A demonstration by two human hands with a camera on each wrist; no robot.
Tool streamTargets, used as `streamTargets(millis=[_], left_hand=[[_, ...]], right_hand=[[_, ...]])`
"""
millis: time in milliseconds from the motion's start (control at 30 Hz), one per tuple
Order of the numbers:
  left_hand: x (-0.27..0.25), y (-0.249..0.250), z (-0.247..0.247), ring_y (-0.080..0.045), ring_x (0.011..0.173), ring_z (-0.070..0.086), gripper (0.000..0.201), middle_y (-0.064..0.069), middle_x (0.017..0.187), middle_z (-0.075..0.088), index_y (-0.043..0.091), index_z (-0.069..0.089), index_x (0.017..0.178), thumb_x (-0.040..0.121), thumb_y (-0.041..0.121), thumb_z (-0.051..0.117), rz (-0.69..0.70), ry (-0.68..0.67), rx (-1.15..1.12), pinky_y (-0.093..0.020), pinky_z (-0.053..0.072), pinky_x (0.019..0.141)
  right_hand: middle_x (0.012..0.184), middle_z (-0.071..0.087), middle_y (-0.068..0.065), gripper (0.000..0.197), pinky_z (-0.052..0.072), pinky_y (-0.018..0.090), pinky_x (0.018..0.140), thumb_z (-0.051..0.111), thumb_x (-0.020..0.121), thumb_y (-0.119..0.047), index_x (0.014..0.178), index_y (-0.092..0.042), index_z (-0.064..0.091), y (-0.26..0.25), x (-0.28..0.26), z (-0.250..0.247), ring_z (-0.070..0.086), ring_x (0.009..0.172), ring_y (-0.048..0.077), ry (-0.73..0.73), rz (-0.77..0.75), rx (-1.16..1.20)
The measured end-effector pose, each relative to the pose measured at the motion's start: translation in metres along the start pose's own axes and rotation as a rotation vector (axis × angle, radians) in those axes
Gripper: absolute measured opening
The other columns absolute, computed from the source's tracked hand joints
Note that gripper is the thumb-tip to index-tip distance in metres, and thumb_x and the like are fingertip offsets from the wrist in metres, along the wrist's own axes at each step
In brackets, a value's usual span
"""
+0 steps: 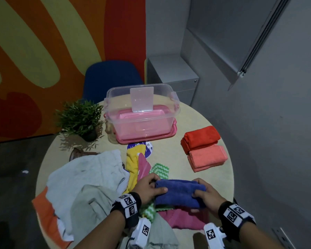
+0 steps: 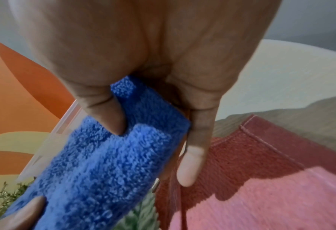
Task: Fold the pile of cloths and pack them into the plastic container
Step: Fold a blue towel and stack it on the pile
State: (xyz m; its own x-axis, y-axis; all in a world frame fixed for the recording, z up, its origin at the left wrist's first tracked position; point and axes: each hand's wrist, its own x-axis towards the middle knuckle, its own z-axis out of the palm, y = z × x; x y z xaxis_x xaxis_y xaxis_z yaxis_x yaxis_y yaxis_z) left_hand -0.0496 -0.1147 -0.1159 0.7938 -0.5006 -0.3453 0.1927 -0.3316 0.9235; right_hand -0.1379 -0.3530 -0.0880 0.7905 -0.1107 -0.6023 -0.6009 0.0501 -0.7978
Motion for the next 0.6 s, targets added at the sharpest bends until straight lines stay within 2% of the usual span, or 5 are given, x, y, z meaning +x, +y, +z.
streamTargets(millis=[67,167,267,367,600], left_hand=[[0.001,-0.001,0.004,-0.007,0.061,0.049,0.027,0.014,0.061,0.053,0.019,0.057,0.087,0.075,0.024,0.082,-0.002,0.03,0.028,-0.025,0.044,0.066],[0.005,0.003,0.016,-0.012,0.078,0.063,0.029,0.007,0.088,0.064,0.032,0.064,0.101,0.077,0.025,0.077,0.013,0.021,0.052,-0.026,0.052,0.074],[0.011,0.009,0.035,-0.01,0.097,0.064,0.022,0.007,0.108,0.067,0.026,0.069,0.11,0.088,0.02,0.069,0.013,0.038,0.18,-0.011,0.049,0.08],[0.023,0.014,0.053,-0.009,0.095,0.065,0.02,0.006,0.105,0.07,0.025,0.071,0.108,0.092,0.03,0.061,0.03,0.009,0.337,-0.024,0.052,0.085],[0.062,0.029,0.104,-0.013,0.093,0.066,0.022,0.003,0.101,0.074,0.022,0.072,0.108,0.094,0.026,0.056,-0.038,-0.068,0.494,-0.024,0.051,0.08]], right_hand=[[0.099,0.064,0.023,0.052,0.055,0.037,0.054,0.057,0.061,-0.01,0.112,-0.008,0.058,0.001,0.002,-0.005,0.066,0.075,0.028,-0.007,-0.022,0.011],[0.105,0.064,0.028,0.045,0.058,0.047,0.062,0.057,0.068,-0.007,0.112,-0.009,0.062,0.005,0.008,-0.017,0.066,0.082,0.036,-0.034,-0.012,-0.005],[0.1,0.066,0.026,0.027,0.058,0.055,0.066,0.054,0.087,0.004,0.106,-0.009,0.067,0.009,0.014,-0.037,0.067,0.082,0.041,-0.029,0.01,-0.057],[0.104,0.066,0.025,0.027,0.059,0.058,0.068,0.052,0.09,0.002,0.108,-0.012,0.067,0.011,0.017,-0.063,0.069,0.085,0.047,-0.016,0.036,-0.077],[0.104,0.067,0.021,0.023,0.06,0.059,0.069,0.054,0.088,-0.006,0.101,-0.017,0.07,0.016,0.038,-0.127,0.069,0.091,0.04,0.033,0.077,-0.124]])
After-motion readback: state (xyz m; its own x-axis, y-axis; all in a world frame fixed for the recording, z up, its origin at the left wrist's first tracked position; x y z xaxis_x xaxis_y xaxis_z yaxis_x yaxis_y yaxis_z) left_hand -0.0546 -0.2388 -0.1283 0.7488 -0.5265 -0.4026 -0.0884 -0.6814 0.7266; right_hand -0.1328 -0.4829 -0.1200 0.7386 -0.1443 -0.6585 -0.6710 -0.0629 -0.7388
